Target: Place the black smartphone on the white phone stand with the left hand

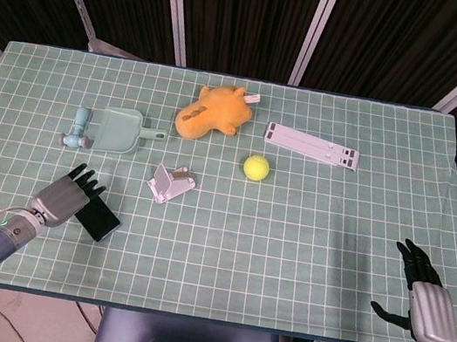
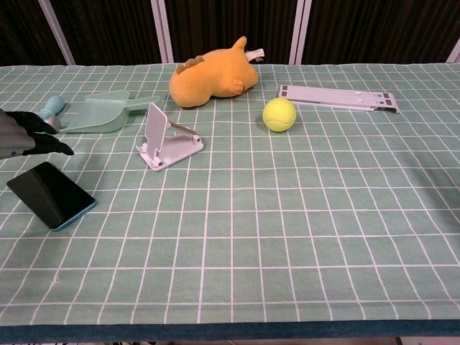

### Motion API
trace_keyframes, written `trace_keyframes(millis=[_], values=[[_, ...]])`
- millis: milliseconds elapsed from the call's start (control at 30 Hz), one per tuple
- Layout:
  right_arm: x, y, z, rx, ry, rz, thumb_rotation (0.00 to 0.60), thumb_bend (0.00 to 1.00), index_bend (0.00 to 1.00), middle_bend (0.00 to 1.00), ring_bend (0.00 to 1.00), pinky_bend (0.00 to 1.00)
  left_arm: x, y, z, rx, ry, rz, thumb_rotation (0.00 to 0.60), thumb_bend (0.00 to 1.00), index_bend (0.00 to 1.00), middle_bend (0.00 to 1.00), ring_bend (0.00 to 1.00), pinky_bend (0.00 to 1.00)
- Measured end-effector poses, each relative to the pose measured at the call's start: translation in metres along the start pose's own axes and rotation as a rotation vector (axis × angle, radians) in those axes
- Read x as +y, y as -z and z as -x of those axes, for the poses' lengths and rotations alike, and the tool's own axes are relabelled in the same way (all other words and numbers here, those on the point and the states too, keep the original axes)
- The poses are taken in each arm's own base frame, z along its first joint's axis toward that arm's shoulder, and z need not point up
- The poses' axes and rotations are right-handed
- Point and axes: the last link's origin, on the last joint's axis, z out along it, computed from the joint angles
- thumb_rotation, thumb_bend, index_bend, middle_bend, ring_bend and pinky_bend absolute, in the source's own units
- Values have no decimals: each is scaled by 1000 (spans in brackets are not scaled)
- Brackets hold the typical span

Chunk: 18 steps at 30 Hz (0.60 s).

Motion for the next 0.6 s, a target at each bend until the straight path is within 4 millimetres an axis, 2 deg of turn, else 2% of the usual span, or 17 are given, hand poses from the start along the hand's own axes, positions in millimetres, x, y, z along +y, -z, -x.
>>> trace_keyframes(millis=[367,600], values=[[0,0,0,2,-4,4,600,157,0,0,0,185,13,-13,1,-11,1,15,600,134,114,151,0,0],[0,0,0,2,-5,7,600,157,0,0,0,185,16,-19,1,-21,2,17,600,138,151,153,0,0]])
